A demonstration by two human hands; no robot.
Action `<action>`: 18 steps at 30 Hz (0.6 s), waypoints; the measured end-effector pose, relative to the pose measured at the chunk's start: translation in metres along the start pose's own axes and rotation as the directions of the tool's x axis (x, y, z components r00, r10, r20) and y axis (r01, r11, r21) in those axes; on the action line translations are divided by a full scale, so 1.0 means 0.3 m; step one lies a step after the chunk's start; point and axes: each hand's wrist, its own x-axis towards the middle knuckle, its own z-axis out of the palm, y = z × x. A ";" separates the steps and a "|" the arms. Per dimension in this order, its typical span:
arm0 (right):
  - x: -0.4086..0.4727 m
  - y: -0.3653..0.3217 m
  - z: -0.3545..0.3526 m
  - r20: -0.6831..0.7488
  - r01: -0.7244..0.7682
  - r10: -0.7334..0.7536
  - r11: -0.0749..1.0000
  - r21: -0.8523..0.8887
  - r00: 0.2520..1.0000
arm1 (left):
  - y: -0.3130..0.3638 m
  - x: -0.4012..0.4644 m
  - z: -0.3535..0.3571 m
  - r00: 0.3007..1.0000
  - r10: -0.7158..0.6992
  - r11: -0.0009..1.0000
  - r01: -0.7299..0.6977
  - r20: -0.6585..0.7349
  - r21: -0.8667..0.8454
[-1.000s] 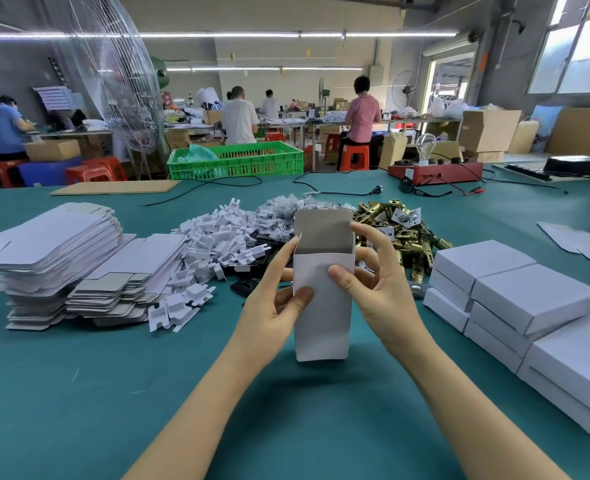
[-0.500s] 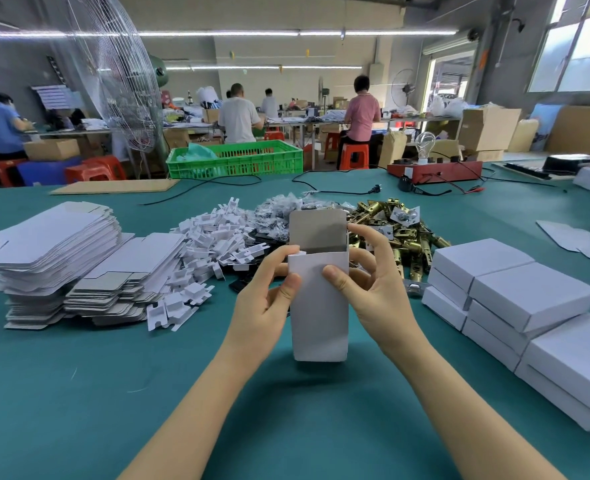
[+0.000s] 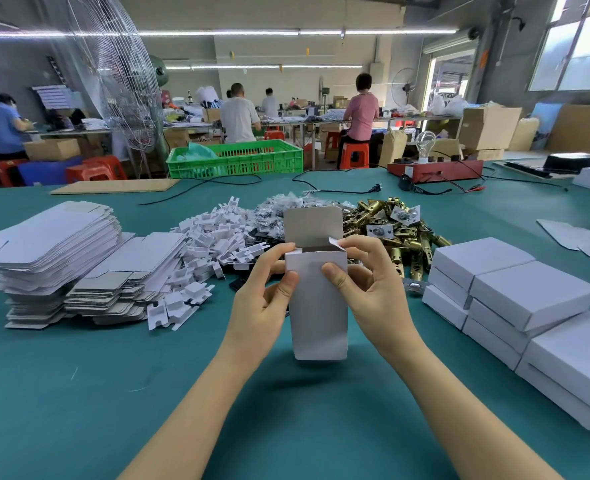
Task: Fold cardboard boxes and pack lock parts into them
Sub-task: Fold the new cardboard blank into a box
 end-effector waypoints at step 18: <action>0.012 -0.053 -0.019 0.003 0.178 -0.185 0.941 -0.289 0.983 | 0.018 -0.005 0.011 0.999 -0.008 1.000 0.008 0.038 0.015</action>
